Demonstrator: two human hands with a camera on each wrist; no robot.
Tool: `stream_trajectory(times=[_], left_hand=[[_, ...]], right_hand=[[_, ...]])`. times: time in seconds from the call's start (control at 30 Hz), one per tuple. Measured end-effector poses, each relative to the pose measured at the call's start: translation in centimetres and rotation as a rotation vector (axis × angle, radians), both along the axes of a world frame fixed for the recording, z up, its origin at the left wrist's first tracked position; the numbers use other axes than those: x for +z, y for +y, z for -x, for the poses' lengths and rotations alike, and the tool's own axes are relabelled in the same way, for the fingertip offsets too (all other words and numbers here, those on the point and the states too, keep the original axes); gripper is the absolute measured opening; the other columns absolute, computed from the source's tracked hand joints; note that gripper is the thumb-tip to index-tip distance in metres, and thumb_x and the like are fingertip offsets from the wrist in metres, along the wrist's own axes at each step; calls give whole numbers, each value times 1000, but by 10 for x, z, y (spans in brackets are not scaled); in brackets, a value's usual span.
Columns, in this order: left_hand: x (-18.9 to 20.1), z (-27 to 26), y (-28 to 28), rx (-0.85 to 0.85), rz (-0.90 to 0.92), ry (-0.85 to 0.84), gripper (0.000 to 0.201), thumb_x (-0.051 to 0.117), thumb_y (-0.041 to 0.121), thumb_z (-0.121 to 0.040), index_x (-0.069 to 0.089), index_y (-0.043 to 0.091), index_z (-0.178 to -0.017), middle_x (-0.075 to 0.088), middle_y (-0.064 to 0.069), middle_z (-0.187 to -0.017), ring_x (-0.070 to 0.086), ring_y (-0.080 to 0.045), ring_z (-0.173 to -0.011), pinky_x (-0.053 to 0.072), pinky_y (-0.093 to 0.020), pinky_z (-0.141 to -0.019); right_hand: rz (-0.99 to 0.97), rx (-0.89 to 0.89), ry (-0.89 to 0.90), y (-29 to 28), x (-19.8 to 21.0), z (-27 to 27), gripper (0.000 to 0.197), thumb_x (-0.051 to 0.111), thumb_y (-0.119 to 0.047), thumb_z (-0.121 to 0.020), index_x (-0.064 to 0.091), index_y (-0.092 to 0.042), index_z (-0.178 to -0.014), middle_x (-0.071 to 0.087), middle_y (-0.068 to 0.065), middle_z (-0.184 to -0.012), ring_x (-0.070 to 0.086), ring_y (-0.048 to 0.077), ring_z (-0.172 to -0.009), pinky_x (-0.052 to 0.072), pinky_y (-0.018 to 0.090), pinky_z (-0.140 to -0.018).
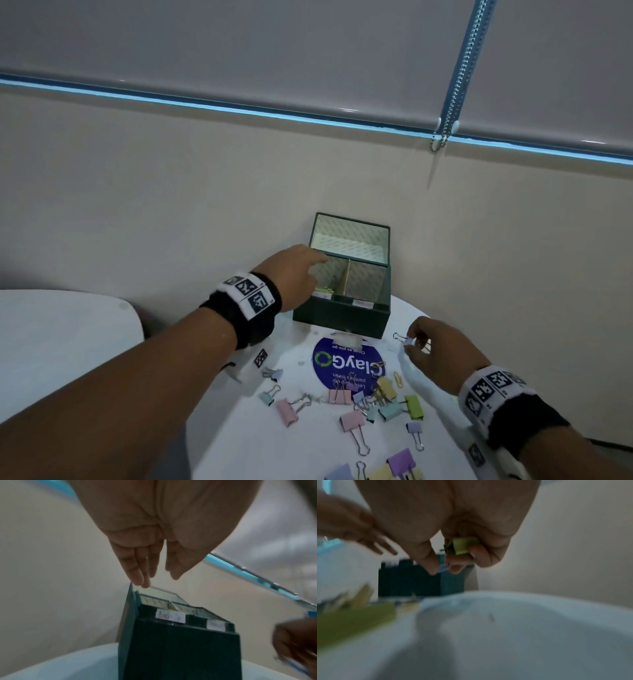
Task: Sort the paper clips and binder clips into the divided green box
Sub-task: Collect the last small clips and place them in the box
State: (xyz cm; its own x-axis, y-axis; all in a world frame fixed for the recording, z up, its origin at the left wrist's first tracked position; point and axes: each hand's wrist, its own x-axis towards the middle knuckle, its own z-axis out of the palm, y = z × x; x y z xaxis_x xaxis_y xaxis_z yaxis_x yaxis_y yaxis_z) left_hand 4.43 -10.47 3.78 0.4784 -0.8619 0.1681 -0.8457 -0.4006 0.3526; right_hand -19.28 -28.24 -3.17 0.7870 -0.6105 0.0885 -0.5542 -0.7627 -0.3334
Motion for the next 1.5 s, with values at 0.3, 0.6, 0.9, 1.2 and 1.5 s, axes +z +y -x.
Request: stream_trajectory(times=[0.3, 0.6, 0.9, 1.2, 1.5], left_hand=[[-42, 36, 78, 222, -440, -4, 40, 57, 31, -90, 55, 22, -129, 58, 1, -129, 58, -23, -114, 49, -38, -96], [-62, 37, 87, 96, -431, -27, 31, 57, 40, -92, 59, 24, -119, 58, 1, -117, 60, -21, -105, 48, -32, -80], [-68, 32, 90, -30, -398, 48, 21, 59, 23, -91, 70, 33, -107, 48, 3, -102, 55, -18, -88, 37, -23, -71], [-65, 42, 82, 17, -373, -43, 18, 62, 32, -87, 63, 21, -102, 57, -1, -109, 61, -22, -96, 53, -35, -84], [-57, 43, 92, 93, -377, 55, 15, 50, 28, -89, 49, 28, -104, 56, 8, -93, 54, -17, -87, 41, -29, -71]], right_hand=[[25, 35, -99, 26, 60, -100, 3, 58, -22, -93, 61, -23, -93, 63, -3, -90, 58, 14, -78, 43, 26, -67], [-5, 11, -7, 55, 62, -166, 46, 62, -15, -92, 52, -20, -136, 61, 5, -128, 60, 24, -110, 52, 35, -93], [196, 342, 241, 99, 41, -118, 22, 61, -14, -87, 68, -27, -103, 64, -7, -107, 61, 15, -100, 55, 33, -87], [199, 447, 521, 122, 20, -69, 38, 70, -31, -81, 60, -33, -118, 58, -3, -113, 57, 21, -106, 53, 39, -90], [48, 367, 428, 103, 11, -59, 34, 69, -19, -80, 62, -31, -111, 63, -7, -103, 60, 16, -93, 56, 33, -84]])
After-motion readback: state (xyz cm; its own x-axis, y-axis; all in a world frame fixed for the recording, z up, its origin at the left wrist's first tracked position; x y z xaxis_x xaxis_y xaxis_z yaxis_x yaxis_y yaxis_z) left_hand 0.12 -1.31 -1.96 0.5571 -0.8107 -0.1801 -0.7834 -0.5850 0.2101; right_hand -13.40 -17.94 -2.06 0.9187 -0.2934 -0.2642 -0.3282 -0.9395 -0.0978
